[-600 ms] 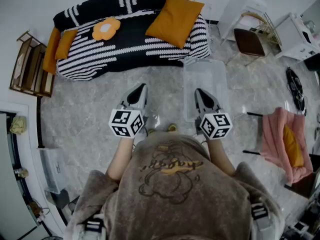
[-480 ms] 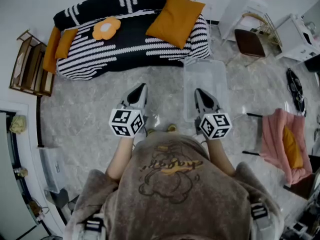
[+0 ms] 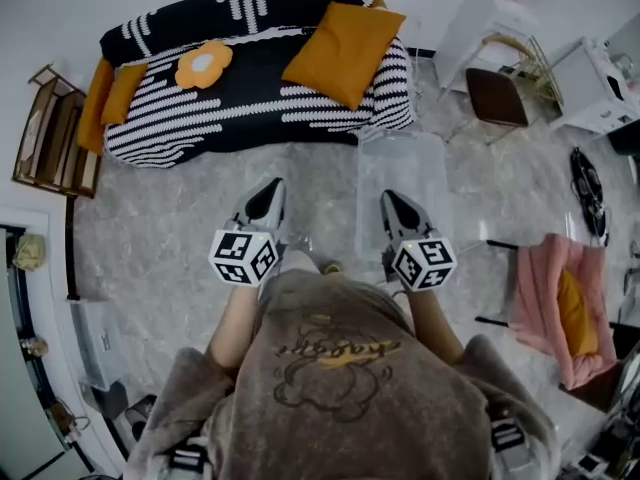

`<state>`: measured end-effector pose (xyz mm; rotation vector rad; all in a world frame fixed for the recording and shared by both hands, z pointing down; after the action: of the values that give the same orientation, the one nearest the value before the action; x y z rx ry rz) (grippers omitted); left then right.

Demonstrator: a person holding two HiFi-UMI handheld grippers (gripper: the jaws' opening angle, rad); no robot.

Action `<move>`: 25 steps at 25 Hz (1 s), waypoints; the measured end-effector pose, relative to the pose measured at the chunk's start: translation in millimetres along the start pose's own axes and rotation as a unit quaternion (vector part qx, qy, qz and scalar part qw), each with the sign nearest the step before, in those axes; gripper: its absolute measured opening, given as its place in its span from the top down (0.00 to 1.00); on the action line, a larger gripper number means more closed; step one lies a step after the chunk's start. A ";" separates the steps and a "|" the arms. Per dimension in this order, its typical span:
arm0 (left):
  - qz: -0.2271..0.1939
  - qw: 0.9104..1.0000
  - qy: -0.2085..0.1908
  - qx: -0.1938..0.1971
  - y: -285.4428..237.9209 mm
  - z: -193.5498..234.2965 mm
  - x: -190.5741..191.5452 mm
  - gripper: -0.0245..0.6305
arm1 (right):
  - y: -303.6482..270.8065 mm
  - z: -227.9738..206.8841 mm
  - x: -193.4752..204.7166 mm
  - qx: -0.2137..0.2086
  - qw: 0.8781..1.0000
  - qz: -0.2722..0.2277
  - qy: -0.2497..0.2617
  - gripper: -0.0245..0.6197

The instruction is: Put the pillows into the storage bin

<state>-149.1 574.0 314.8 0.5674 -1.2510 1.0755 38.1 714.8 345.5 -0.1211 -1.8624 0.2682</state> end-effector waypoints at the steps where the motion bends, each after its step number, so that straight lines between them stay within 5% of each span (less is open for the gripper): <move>1: 0.001 1.000 0.002 -0.004 -5.9 0.3 0.6 0.96 | -3.4 -6.5 -1.2 -0.001 1.000 0.002 0.000 0.96; 11: 0.011 1.000 -0.012 -0.014 -89.1 38.9 -15.8 0.96 | -85.7 -51.3 -12.4 -0.010 1.000 0.024 -0.007 0.96; 25: 0.035 0.999 -0.024 0.032 -280.5 163.1 -111.4 0.96 | -293.6 -114.0 -119.0 0.014 1.000 0.014 -0.007 0.96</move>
<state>26.5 279.4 310.0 0.6043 -1.2898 1.1690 198.0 418.7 339.4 -0.1270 -1.8721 0.3158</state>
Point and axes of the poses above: the fingertips, and each gripper's own axes: y backward along the fingers, z to its left, x out of its underside, the point moved 2 cm from there along y, backward along the fingers
